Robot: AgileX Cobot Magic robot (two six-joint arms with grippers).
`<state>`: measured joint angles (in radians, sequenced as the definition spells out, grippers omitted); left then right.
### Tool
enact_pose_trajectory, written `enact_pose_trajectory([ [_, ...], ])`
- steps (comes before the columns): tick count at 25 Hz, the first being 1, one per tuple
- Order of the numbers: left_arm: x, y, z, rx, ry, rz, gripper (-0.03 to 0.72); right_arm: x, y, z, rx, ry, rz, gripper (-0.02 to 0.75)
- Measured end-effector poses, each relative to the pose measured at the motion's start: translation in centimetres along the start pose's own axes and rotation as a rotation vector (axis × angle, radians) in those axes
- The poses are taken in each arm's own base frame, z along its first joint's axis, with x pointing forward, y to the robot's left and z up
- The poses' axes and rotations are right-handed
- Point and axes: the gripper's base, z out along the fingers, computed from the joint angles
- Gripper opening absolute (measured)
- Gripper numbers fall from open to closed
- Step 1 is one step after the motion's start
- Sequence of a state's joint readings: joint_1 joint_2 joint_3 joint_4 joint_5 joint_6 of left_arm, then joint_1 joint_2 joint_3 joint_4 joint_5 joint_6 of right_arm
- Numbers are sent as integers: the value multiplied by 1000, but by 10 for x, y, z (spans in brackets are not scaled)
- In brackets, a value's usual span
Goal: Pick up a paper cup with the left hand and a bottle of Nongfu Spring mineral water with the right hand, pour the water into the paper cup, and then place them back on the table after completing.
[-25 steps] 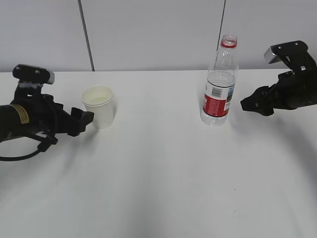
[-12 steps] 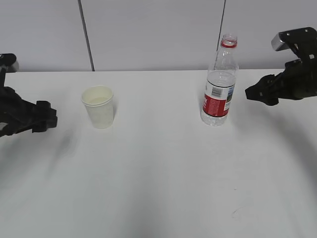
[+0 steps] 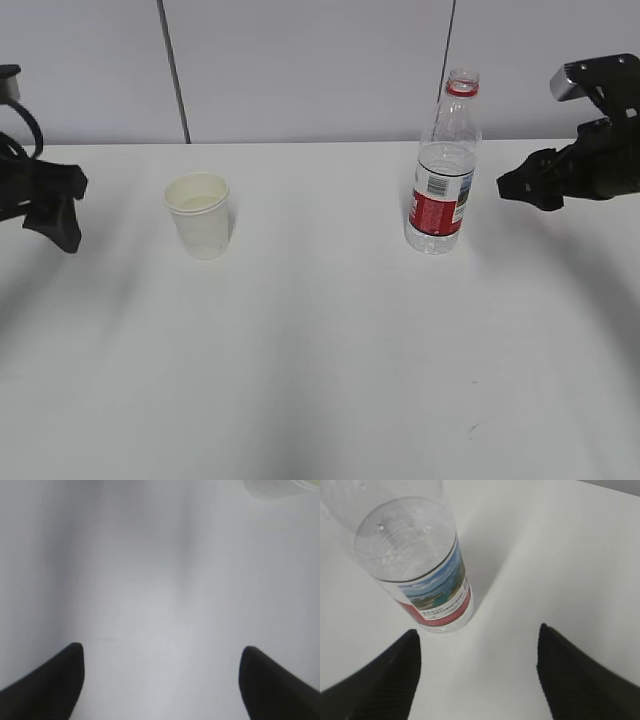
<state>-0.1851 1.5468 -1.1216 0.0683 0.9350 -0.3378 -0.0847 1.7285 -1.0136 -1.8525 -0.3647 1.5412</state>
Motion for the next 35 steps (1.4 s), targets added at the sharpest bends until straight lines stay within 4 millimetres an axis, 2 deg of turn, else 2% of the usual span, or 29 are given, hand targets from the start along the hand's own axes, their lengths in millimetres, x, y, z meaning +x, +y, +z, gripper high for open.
enact_pose_trajectory([
  [6, -7, -4, -35, 10, 110, 30, 573, 0, -4, 0, 39, 1, 0, 535],
  [14, -3, -9, -48, 79, 121, 41, 571, 0, -9, -1, 95, 1, 3, 535],
  [17, 6, -5, -58, 84, 98, 44, 562, 0, -9, -1, 98, 1, 5, 535],
  [21, 36, 5, -70, 83, 90, 45, 553, -1, -9, -2, 98, -2, 17, 535],
  [28, 107, 34, -94, 47, 1, 67, 552, -1, -9, -2, 98, -3, 29, 535],
  [35, 177, 59, -110, 62, -174, 69, 538, -1, -9, -2, 98, -4, 45, 535],
])
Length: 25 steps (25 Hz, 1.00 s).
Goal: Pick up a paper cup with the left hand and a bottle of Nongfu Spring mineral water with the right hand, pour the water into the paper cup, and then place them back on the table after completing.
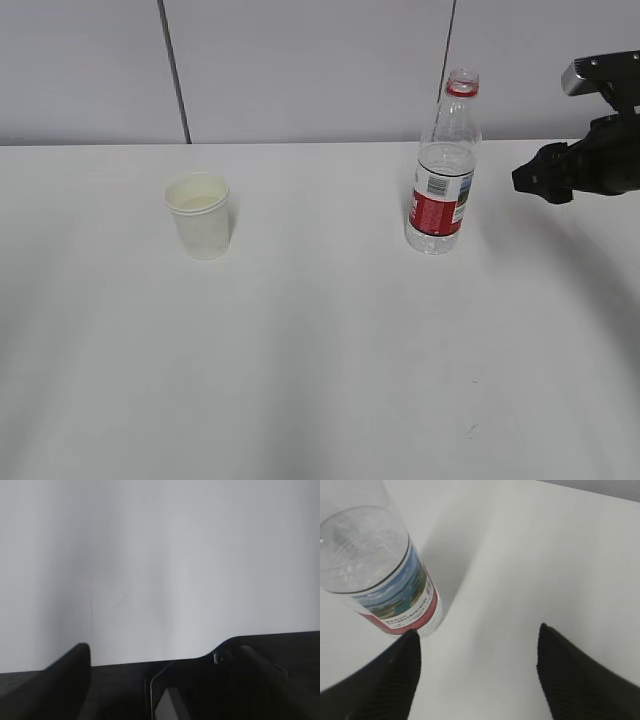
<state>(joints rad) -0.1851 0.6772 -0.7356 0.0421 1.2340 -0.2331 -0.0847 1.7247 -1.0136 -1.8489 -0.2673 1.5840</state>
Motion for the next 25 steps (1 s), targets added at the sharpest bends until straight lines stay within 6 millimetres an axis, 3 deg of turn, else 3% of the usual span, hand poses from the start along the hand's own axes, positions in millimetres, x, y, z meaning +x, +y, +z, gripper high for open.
enact_pose_trajectory([
  [7, 54, 14, -11, 35, -245, -2, 508, 0, 0, 0, 2, 0, 37, 535],
  [14, 88, 22, -19, 90, -497, -11, 491, 0, 0, 0, 2, 0, 43, 535],
  [18, 99, 25, -24, 108, -584, -15, 489, 0, 0, 0, 2, 1, 43, 535],
  [25, 99, 25, -25, 110, -589, -15, 479, 0, 0, -1, 2, -1, 46, 535],
])
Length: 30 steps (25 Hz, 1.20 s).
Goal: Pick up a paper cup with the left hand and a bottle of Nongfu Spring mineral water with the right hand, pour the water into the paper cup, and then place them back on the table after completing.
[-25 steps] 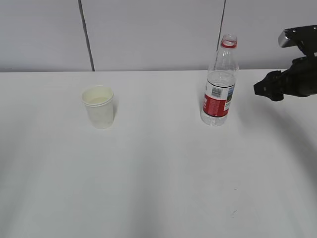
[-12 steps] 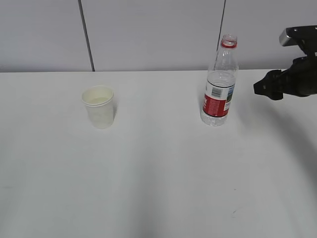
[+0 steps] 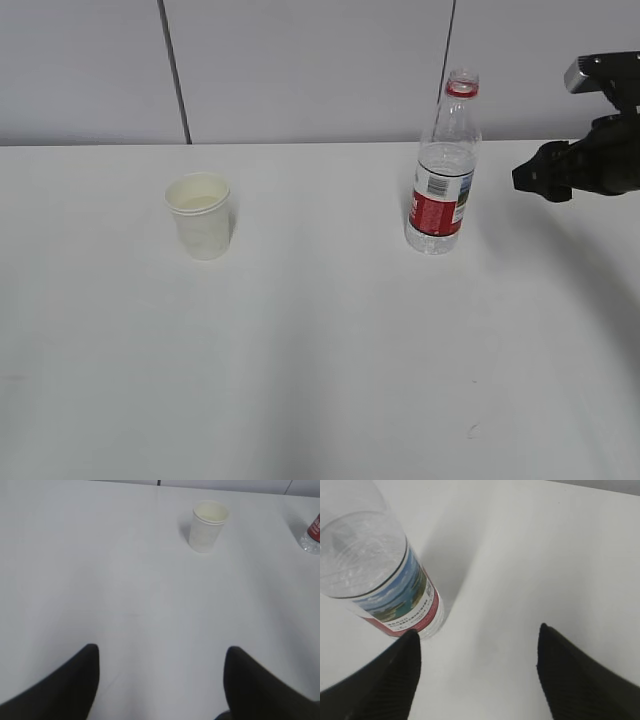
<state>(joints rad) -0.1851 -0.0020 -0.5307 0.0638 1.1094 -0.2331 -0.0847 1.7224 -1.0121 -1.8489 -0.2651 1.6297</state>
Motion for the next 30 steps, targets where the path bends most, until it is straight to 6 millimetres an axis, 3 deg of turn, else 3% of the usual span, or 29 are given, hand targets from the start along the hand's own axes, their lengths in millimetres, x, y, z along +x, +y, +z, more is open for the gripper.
enact_pose_trajectory([
  [13, 0, 1, -1, -164, -31, -57, 457, 0, -6, 0, 69, -4, 0, 534],
  [23, 0, 1, -1, -180, -33, -63, 441, 0, -12, -1, 129, -7, 11, 534],
  [30, 0, 1, -1, -180, -33, -63, 438, 0, -19, -2, 214, -24, 146, 534],
])
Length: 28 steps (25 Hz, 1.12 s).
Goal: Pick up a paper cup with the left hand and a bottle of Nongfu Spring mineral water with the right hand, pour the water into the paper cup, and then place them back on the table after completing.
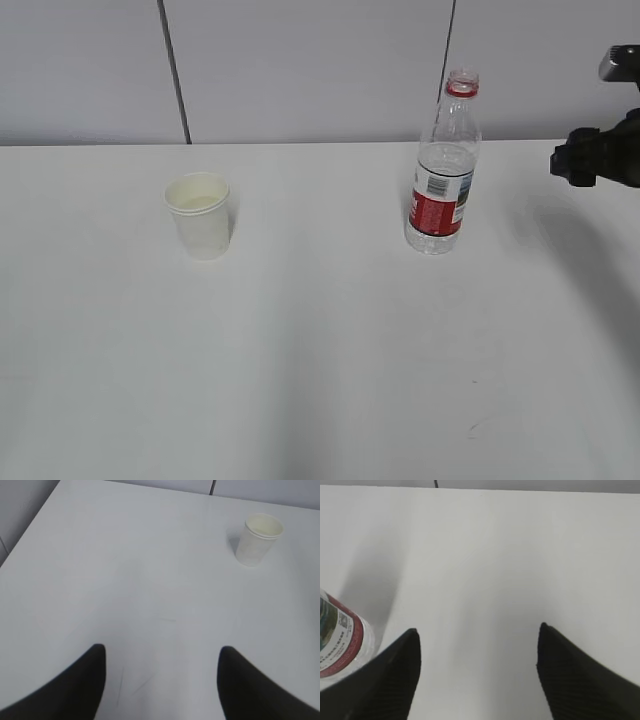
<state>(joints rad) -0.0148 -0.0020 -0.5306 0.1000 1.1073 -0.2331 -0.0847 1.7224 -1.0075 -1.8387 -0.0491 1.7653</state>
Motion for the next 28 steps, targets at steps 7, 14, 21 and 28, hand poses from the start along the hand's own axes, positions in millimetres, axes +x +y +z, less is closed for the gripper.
enact_pose_trajectory([
  [7, 0, 0, 0, 0, 0, 0, 438, -11, -1, -14, 8, -48, 44, 534],
  [14, 0, 0, 0, 0, 0, 0, 438, -19, 0, -44, 12, -109, 48, 534],
  [21, 0, 0, 0, 0, 0, 0, 438, 1, 3, -85, 16, -129, 47, 534],
  [28, 0, 0, 0, 0, 0, 0, 438, 31, 8, -136, 19, -182, 45, 534],
])
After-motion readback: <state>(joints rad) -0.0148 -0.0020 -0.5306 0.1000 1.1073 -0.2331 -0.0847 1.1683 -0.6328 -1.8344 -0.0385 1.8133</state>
